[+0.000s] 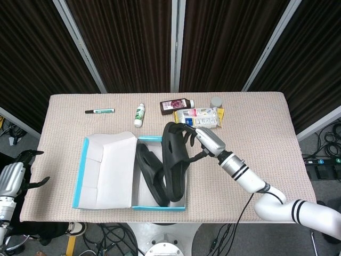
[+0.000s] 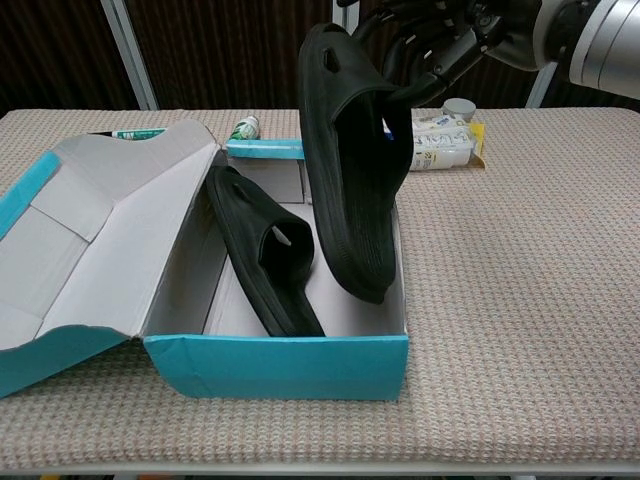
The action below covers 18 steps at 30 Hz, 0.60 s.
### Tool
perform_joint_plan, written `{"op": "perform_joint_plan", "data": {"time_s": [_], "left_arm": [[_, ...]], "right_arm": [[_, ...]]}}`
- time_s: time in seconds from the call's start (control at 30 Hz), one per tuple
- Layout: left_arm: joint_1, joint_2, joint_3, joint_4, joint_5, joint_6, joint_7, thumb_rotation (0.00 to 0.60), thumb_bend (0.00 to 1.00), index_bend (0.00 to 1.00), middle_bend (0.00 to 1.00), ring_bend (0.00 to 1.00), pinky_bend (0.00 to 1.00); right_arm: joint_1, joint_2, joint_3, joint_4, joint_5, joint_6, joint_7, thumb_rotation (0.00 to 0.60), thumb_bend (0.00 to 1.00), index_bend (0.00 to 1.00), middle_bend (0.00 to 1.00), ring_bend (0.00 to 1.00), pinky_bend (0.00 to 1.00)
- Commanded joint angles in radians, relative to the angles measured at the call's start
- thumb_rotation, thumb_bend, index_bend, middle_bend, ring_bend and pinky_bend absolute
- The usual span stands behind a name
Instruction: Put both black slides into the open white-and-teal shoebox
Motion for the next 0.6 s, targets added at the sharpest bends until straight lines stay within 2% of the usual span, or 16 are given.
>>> {"op": "perform_joint_plan", "data": {"time_s": [0.03,0.6], "left_arm": [[0.000,-0.001,0.000,0.001,0.000,0.000,0.000,0.600,0.17,0.24,0.22,0.13,0.22],[0.006,-0.007,-0.005,0.022,0.006,0.021,0.002,0.600,0.17,0.24,0.22,0.13,0.22]], "right_arm": [[0.004,-0.029,-0.021,0.043,-0.035,0.004,0.057,0.600,0.03,0.18,0.56,0.45,0.56],[0.041,-0.098,-0.068,0.173,-0.088,-0.017,0.191,0.600,0.03,0.18,0.56,0.45,0.57]]}}
